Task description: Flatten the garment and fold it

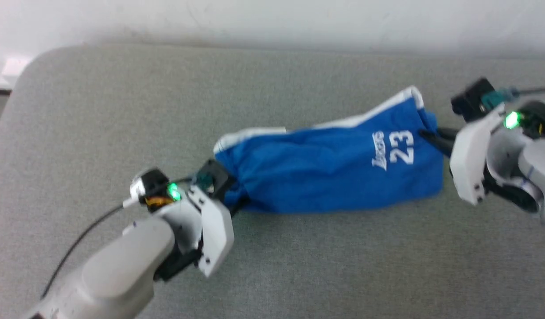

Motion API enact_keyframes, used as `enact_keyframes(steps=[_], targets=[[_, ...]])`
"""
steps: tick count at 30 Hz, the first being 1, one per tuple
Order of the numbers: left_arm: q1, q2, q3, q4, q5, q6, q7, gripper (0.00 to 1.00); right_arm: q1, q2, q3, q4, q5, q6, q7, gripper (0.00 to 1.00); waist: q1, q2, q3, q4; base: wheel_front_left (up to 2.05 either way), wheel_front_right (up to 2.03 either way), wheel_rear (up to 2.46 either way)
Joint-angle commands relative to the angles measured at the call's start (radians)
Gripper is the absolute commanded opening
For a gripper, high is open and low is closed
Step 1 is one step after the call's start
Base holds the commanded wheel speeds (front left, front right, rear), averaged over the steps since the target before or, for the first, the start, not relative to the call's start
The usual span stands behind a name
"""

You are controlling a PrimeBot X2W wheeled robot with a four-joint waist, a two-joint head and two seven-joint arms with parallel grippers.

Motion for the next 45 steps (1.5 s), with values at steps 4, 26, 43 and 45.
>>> enact_keyframes(steps=[4,26,43,45], targets=[[0.109,0.04,-0.009,-0.095,-0.022,0.046,-0.006,0.0,0.111,-0.096,0.002,-0.112,0.017,-0.001,-0.034,0.0,-0.0001,-0.0001,-0.117,-0.029,0.0,0.0,0.0],[0.33,0.025,-0.049,-0.085,-0.043,0.157,-0.114,1.0,0.501,-0.094,-0.171,-0.095,0.009,-0.001,-0.056,1.0,-0.0001,-0.0001,-0.176,-0.065,0.0,0.0,0.0],[0.42,0.068,0.262,-0.305,0.121,0.597,-0.486,1.0,0.578,-0.239,-0.458,-0.334,-0.071,-0.001,0.251,1.0,-0.0001,-0.0001,-0.224,-0.026,0.0,0.0,0.0],[0.435,0.045,0.323,-0.339,0.156,0.641,-0.489,1.0,0.6,-0.223,-0.487,-0.326,-0.065,-0.001,0.3,1.0,-0.0001,-0.0001,-0.215,-0.02,0.0,0.0,0.0]])
